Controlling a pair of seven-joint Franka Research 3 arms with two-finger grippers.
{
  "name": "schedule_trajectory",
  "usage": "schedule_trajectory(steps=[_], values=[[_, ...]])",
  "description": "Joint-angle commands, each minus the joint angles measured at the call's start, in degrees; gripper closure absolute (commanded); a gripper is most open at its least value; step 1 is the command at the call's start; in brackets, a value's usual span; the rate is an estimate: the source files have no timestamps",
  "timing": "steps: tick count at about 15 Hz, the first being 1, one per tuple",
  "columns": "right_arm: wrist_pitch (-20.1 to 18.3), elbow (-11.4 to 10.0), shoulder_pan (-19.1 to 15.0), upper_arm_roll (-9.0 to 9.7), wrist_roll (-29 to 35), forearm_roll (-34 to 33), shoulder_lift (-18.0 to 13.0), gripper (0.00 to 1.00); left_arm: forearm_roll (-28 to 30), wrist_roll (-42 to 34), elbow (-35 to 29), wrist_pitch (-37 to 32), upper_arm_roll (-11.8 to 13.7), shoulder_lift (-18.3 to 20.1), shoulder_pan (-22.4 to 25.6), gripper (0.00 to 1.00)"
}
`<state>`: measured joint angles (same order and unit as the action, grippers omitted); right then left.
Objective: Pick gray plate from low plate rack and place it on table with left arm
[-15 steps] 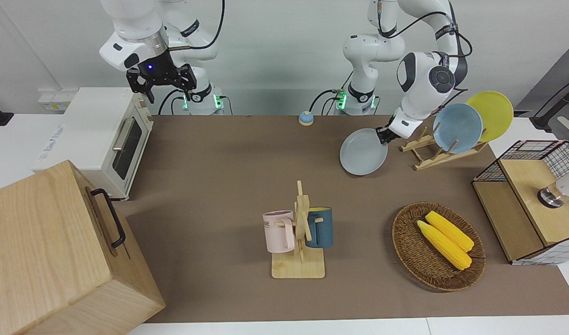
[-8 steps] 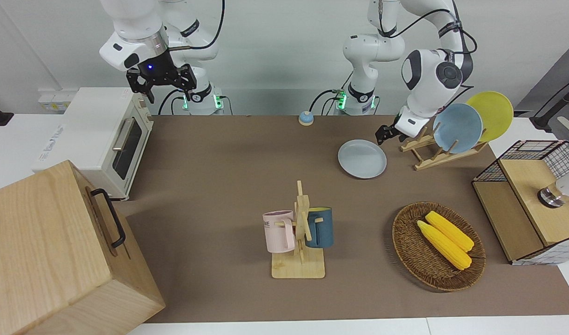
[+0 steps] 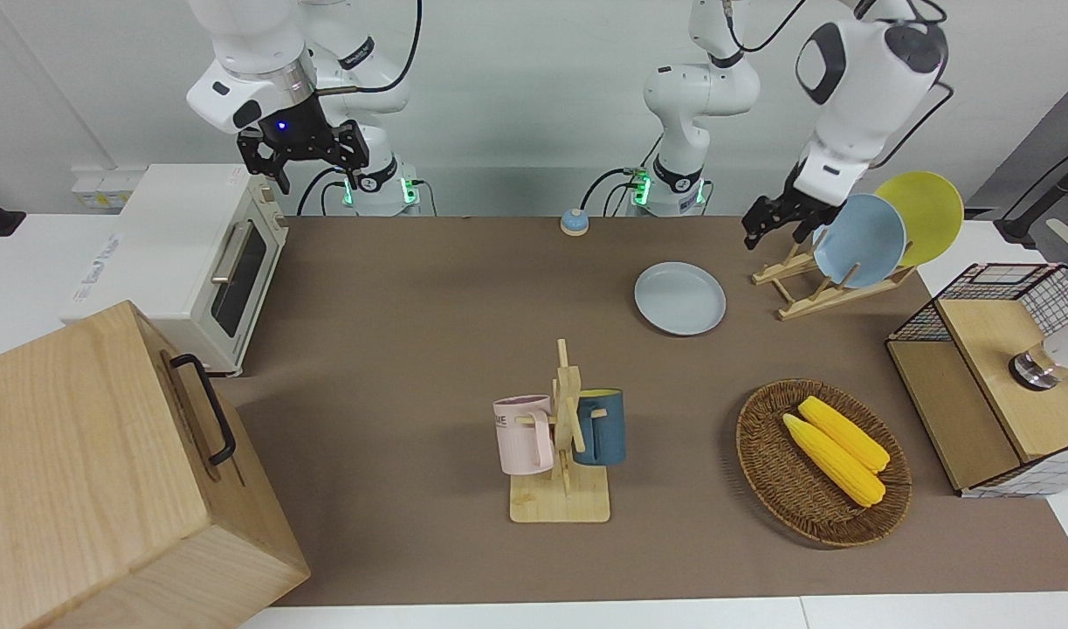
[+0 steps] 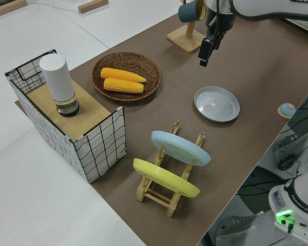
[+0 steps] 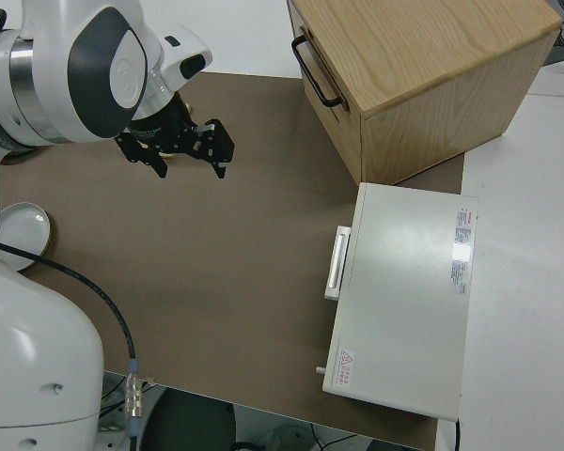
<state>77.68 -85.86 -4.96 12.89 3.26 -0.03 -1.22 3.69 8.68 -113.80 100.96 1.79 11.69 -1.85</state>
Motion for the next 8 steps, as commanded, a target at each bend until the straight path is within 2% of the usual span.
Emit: schedule_trajectory(steps=[1,5,8], values=[[-0.87,0.35,-0.84,0.38,-0.19,0.2,-0.27,0.011,-5.26,-0.07,7.09,-6.9,0.32,0.7,-0.61,0.01],[-0.87,0.35,-0.84,0.38,-0.19,0.2,-0.27,0.013,-5.54,-0.86,10.53,-10.86,0.5,0.35,-0.52,0.01],[-0.87,0.35,-0.84,0.38,-0.19,0.2,-0.27,0.011,-5.54,-0.07,10.79,-11.39,0.59,0.35,-0.61,0.01]])
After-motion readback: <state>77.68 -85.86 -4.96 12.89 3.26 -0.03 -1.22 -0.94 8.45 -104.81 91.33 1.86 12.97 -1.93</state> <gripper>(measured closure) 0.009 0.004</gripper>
